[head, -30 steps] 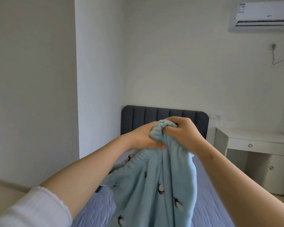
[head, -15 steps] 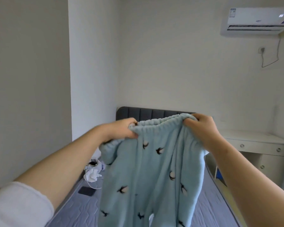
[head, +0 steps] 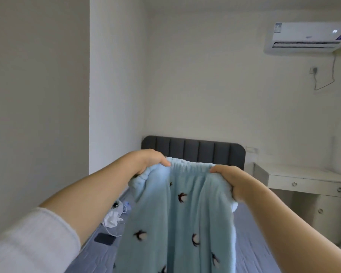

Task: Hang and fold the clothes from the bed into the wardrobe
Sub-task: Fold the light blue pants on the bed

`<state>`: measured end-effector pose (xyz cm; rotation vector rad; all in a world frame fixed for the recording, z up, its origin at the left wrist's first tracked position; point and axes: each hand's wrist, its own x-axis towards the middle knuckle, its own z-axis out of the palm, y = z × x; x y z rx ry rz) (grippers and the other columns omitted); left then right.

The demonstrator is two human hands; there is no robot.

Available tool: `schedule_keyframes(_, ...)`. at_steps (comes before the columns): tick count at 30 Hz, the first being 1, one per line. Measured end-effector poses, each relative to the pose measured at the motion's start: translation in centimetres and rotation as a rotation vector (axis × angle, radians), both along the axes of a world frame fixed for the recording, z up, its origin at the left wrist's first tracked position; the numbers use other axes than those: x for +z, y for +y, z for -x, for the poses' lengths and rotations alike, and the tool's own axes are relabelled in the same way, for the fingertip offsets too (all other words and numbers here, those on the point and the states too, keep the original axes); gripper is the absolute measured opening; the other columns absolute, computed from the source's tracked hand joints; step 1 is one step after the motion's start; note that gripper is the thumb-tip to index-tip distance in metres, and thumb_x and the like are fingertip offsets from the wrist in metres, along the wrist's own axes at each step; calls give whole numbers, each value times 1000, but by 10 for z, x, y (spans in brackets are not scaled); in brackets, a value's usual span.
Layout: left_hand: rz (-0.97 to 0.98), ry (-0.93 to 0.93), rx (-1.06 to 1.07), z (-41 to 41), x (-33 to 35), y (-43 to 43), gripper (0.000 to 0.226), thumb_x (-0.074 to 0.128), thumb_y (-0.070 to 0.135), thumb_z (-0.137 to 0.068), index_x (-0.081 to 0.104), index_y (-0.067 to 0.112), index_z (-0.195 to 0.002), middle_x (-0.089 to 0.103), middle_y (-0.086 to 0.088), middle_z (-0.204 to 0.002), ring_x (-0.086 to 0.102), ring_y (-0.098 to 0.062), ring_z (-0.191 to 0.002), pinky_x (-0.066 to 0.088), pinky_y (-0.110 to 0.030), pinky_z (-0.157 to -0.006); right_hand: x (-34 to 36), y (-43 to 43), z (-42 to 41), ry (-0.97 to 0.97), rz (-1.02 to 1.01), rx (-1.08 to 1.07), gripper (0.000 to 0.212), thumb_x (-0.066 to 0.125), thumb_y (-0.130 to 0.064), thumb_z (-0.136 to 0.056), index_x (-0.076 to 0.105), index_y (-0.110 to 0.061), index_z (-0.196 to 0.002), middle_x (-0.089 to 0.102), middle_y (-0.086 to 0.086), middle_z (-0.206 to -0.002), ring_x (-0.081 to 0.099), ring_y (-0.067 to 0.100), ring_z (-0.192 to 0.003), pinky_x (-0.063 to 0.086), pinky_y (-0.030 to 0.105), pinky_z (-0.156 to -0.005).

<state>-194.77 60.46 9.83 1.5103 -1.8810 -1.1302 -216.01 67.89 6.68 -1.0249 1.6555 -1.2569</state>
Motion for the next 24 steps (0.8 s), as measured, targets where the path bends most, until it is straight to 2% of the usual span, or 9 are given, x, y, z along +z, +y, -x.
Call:
schedule_keyframes(2, 62, 9, 52, 15, 0, 5, 26, 58, 24, -89, 60, 4, -105, 62, -8, -96, 58, -24, -90, 44, -29, -80, 3, -1, -17, 67, 50, 78, 13, 63, -15, -82, 62, -3, -87, 67, 12, -78, 64, 25, -68, 53, 33, -67)
schedule_keyframes(4, 128, -4, 50, 29, 1, 12, 14, 57, 22, -89, 59, 8, -86, 59, -4, -86, 57, -19, -79, 43, -25, -70, 4, -2, -33, 65, 68, 165, 13, 61, -13, -82, 61, -2, -89, 64, 12, -79, 63, 24, -71, 52, 34, -73)
schedule_keyframes(6, 167, -1, 52, 42, 3, 19, 18, 57, 19, -88, 54, 12, -71, 55, 1, -72, 52, -13, -66, 38, -22, -56, 3, -3, -43, 1, 86, 184, 13, 61, -15, -82, 61, -4, -89, 62, 12, -83, 62, 24, -76, 51, 35, -77)
schedule_keyframes(8, 183, -1, 52, 48, 6, 25, 14, 56, 17, -86, 54, 12, -73, 55, -2, -74, 53, -15, -68, 40, -23, -59, 1, -5, -48, -57, 110, 146, 19, 62, -17, -82, 60, -3, -95, 63, 12, -85, 62, 25, -78, 52, 35, -77)
schedule_keyframes(12, 108, -3, -45, 47, 15, 37, 19, 48, 13, -88, 56, 13, -69, 57, -4, -73, 55, -18, -70, 44, -23, -61, -1, -3, -48, -75, 132, 78, 11, 57, -11, -84, 58, -2, -90, 57, 9, -71, 57, 18, -63, 48, 25, -56)
schedule_keyframes(17, 134, -186, -238, 41, 13, 50, 15, 39, 6, -86, 51, 13, -80, 50, -5, -69, 49, -17, -57, 40, -19, -42, -2, 3, -45, -216, 189, -3, 12, 51, 0, -86, 52, -3, -74, 52, 7, -61, 53, 12, -46, 43, 16, -38)
schedule_keyframes(20, 200, -193, -258, 40, 8, 52, 17, 39, 4, -88, 52, 14, -94, 51, -10, -80, 50, -22, -67, 42, -22, -49, -1, 4, -43, -288, 225, -56, 17, 50, 1, -87, 51, -5, -71, 52, 5, -58, 52, 8, -36, 40, 14, -34)
schedule_keyframes(23, 95, 112, -318, 39, 6, 58, 4, 52, 10, -89, 54, 13, -91, 59, -6, -81, 58, -15, -71, 46, -26, -67, 0, 5, -43, -247, 224, -91, 17, 52, -3, -86, 52, -7, -70, 53, 2, -55, 51, 7, -36, 39, 14, -36)
schedule_keyframes(24, 73, 163, -348, 38, 6, 58, 18, 60, 20, -87, 54, 14, -104, 63, 2, -89, 61, -10, -78, 48, -24, -73, 0, 5, -43, -252, 226, -83, 16, 53, -3, -86, 53, -7, -70, 55, 2, -52, 51, 9, -39, 41, 16, -38)
